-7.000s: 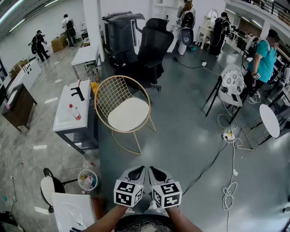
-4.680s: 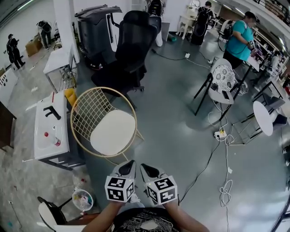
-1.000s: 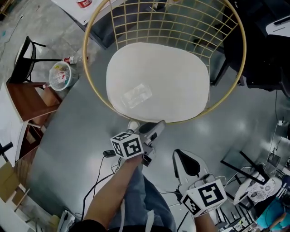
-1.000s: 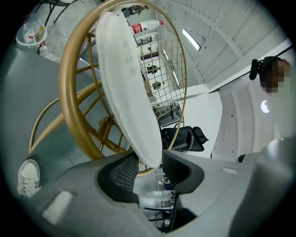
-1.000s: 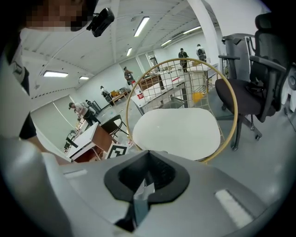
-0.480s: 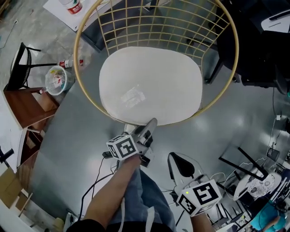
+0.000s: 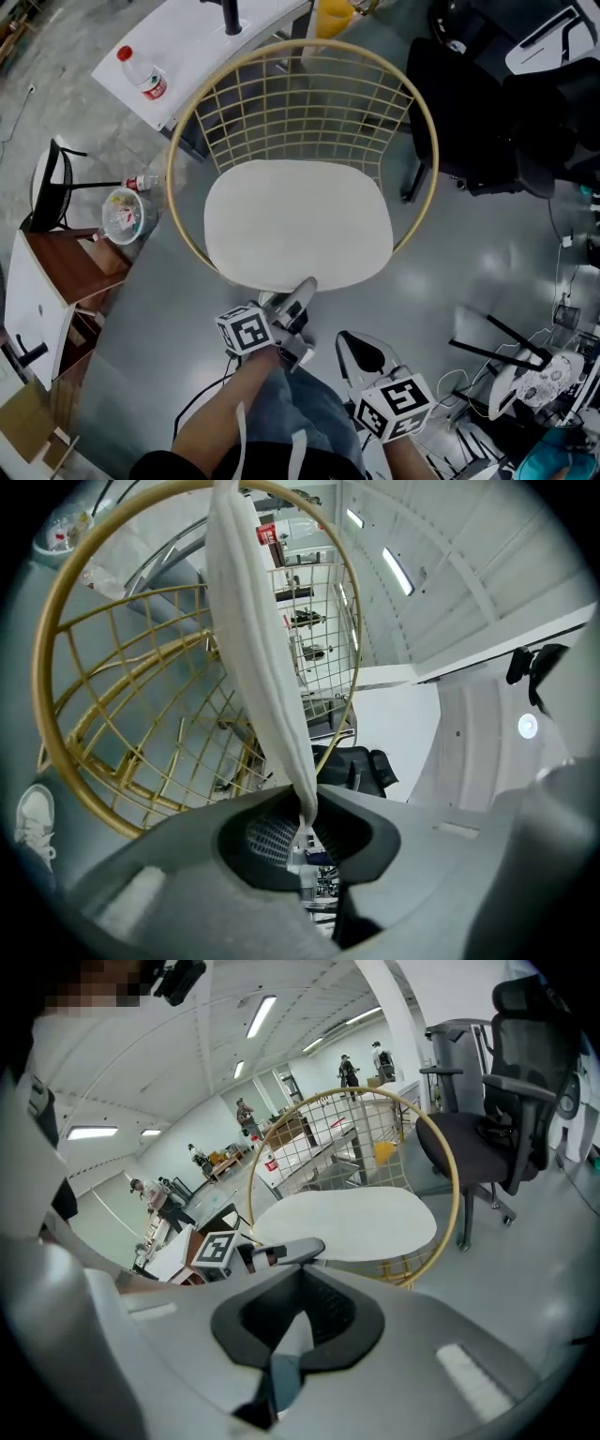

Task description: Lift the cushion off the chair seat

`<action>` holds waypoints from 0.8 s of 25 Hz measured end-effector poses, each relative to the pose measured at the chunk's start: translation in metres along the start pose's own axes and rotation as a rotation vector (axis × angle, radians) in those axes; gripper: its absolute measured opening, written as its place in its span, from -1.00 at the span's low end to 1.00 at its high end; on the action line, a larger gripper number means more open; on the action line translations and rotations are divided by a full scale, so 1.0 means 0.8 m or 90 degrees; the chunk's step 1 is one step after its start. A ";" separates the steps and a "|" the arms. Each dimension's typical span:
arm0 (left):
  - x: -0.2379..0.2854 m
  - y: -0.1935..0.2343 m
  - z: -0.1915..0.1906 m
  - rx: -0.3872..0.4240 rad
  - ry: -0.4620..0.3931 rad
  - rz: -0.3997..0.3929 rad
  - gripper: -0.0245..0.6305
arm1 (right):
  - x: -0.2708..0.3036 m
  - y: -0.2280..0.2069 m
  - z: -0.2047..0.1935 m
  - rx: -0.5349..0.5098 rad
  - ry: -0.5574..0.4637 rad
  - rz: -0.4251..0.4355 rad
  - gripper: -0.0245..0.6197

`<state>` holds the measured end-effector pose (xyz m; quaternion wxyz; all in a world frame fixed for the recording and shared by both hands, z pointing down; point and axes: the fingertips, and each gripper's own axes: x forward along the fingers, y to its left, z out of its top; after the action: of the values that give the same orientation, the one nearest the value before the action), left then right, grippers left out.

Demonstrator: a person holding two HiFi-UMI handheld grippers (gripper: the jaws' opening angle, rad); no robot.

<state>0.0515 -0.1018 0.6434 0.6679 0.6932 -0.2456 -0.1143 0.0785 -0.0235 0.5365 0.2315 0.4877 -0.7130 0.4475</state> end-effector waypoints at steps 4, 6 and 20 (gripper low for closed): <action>0.008 -0.036 0.024 0.019 0.009 -0.017 -0.81 | -0.005 0.006 0.027 -0.014 -0.028 -0.006 -0.93; 0.010 -0.051 0.032 0.026 0.013 -0.019 -0.81 | -0.009 0.004 0.042 -0.018 -0.044 -0.014 -0.93; 0.002 -0.157 0.049 0.072 0.016 -0.053 -0.81 | -0.071 0.009 0.093 -0.008 -0.146 -0.018 -0.93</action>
<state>0.0574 -0.1381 0.5173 0.6255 0.7407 -0.2140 -0.1196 0.1036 -0.0590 0.4537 0.1576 0.5441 -0.7309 0.3807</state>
